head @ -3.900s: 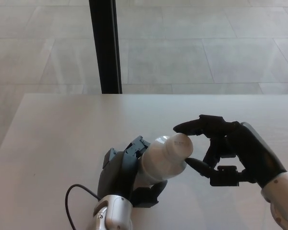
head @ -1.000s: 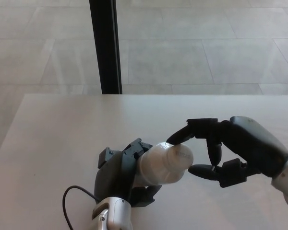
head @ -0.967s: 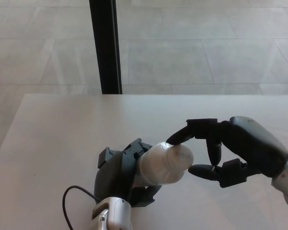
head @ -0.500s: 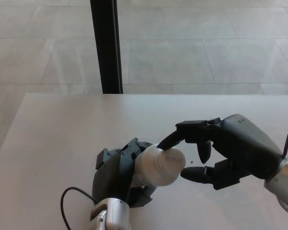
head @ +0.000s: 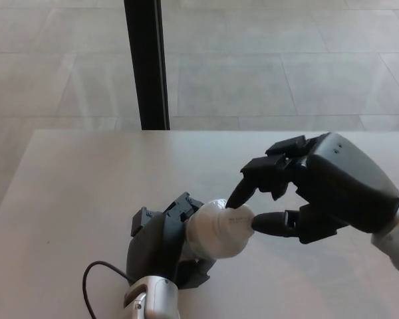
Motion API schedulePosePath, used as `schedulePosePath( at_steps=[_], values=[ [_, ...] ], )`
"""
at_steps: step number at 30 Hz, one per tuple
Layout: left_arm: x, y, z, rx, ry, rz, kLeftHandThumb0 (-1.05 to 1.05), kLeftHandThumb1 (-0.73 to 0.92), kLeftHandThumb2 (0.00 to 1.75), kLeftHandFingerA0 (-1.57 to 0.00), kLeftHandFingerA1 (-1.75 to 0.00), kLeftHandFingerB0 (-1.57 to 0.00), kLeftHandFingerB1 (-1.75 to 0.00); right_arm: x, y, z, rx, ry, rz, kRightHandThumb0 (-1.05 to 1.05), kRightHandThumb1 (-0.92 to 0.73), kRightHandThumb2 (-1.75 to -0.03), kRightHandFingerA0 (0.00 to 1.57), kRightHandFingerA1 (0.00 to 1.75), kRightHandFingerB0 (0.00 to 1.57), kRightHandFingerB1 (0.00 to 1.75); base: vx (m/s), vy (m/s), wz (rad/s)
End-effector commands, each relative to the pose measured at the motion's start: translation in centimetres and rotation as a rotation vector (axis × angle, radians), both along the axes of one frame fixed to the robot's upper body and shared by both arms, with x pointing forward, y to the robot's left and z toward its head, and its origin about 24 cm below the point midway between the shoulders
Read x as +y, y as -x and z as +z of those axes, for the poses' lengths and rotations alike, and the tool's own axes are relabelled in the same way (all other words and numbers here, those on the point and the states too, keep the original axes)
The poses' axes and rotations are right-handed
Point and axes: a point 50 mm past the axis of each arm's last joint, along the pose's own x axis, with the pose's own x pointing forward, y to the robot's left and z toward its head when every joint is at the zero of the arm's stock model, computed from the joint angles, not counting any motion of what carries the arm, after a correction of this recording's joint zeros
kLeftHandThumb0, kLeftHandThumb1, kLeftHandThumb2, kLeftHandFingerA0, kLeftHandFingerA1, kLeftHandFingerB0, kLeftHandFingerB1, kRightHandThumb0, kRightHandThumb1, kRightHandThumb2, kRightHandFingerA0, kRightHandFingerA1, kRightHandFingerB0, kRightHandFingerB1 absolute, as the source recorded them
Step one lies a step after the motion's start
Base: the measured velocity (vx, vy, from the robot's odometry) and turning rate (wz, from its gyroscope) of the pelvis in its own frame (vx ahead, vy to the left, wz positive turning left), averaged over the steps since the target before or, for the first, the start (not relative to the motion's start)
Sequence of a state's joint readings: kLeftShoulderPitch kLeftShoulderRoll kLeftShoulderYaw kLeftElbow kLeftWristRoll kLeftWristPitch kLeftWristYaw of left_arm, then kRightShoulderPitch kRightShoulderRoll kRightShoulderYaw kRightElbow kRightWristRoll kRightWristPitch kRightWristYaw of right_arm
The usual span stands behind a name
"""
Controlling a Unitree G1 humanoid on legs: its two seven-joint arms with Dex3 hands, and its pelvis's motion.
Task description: The robot uses its left hand to to lift the bottle kept on the middle of the desk and tilts it towards its right hand. It then uses its right hand to rotate its cap to open it and places the bottle and cap back on the desk
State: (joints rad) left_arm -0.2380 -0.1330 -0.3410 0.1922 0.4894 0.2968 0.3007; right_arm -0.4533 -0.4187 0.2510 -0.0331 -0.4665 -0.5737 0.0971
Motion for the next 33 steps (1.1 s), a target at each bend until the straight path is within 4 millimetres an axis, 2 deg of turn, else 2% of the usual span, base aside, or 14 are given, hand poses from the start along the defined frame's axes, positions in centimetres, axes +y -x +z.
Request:
schedulePosePath(
  at_steps=[1,10,11,14,16,19,22,23,24,25,27,28,30,33],
  values=[
    [1.0,1.1,-2.9,0.158,-0.041,0.031,0.04,0.77,0.93,-0.68,-1.75,-0.67,-1.26,-0.2,0.8,1.9,-0.260,0.064,0.120,-0.36,-0.53,-0.59,0.91,1.33,0.86,0.78,0.00,0.000,0.00],
    [1.1,1.3,-3.2,0.155,-0.049,0.019,0.04,0.79,0.92,-0.70,-1.75,-0.64,-1.40,-0.9,0.6,2.8,-0.399,0.179,0.138,-0.37,-0.52,-0.58,0.91,1.38,0.88,0.75,0.00,0.000,0.00],
    [1.1,1.2,-3.1,0.154,-0.053,0.020,-0.04,0.87,0.69,-0.75,-1.75,-0.61,-1.40,-1.2,0.5,2.8,-0.373,0.170,0.114,-0.37,-0.53,-0.59,0.91,1.31,0.88,0.76,0.00,0.000,0.00],
    [1.1,1.1,-3.0,0.150,-0.062,0.021,0.02,0.86,0.72,-0.67,-1.75,-0.60,-1.39,-2.0,0.1,2.6,-0.319,0.147,0.062,-0.37,-0.53,-0.59,0.92,1.29,0.88,0.76,0.00,0.000,0.00],
    [1.1,1.1,-3.0,0.156,-0.051,0.019,0.02,0.82,0.85,-0.68,-1.75,-0.62,-1.42,-2.3,0.1,1.8,-0.250,0.163,0.003,-0.35,-0.57,-0.62,0.87,1.45,0.80,0.71,0.00,0.000,0.00],
    [1.1,1.3,-3.1,0.155,-0.050,0.023,0.02,0.81,0.84,-0.68,-1.75,-0.68,-1.22,-2.3,0.6,1.0,-0.190,0.205,-0.033,-0.38,-0.64,-0.66,0.87,1.46,0.69,0.52,0.00,0.000,0.00],
    [1.2,1.2,-3.1,0.153,-0.052,0.022,0.02,0.81,0.86,-0.69,-1.75,-0.63,-1.38,-2.0,1.2,0.4,-0.146,0.266,-0.077,-0.53,-0.63,-0.63,0.82,1.51,0.53,0.42,0.00,0.000,0.00],
    [1.2,1.1,-3.1,0.162,-0.063,0.029,0.01,0.77,0.83,-0.65,-1.72,-0.53,-0.81,-1.9,1.3,0.4,-0.129,0.279,-0.093,-0.57,-0.62,-0.62,0.83,1.49,0.49,0.40,0.00,0.000,0.00],
    [1.2,1.1,-3.0,0.154,-0.062,0.027,0.02,0.76,0.85,-0.65,-1.70,-0.60,-0.89,-1.8,1.3,0.4,-0.123,0.294,-0.108,-0.67,-0.54,-0.95,0.96,1.27,0.37,0.52,0.00,0.000,0.00],
    [1.2,1.1,-3.0,0.151,-0.058,0.026,0.02,0.80,0.78,-0.66,-1.74,-0.58,-1.22,-1.8,1.4,0.4,-0.112,0.302,-0.119,-0.63,-0.62,-0.63,0.84,1.47,0.41,0.37,0.00,0.000,0.00],
    [1.2,1.1,-2.9,0.150,-0.047,0.032,0.02,0.78,0.80,-0.65,-1.75,-0.63,-1.17,-1.7,1.4,0.4,-0.110,0.301,-0.128,-0.64,-0.60,-0.62,0.85,1.42,0.42,0.37,0.00,0.000,0.00],
    [1.2,1.1,-2.9,0.155,-0.055,0.034,0.00,0.82,0.74,-0.70,-1.22,-0.51,-0.73,-1.6,1.5,0.5,-0.087,0.312,-0.145,-0.68,-0.61,-0.65,0.83,1.42,0.37,0.37,0.00,0.000,0.00],
    [1.2,1.1,-2.9,0.164,-0.045,0.032,0.01,0.78,0.85,-0.60,-1.62,-0.59,-1.14,-1.5,1.6,0.6,-0.058,0.308,-0.178,-0.69,-0.57,-0.64,0.82,1.42,0.35,0.38,0.00,0.000,0.00],
    [1.3,1.1,-2.9,0.159,-0.046,0.028,0.02,0.79,0.90,-0.63,-1.74,-0.66,-1.26,-1.4,1.5,0.6,-0.010,0.283,-0.219,-0.74,-0.57,-0.63,0.77,1.48,0.30,0.40,0.00,0.000,0.00]
  ],
)
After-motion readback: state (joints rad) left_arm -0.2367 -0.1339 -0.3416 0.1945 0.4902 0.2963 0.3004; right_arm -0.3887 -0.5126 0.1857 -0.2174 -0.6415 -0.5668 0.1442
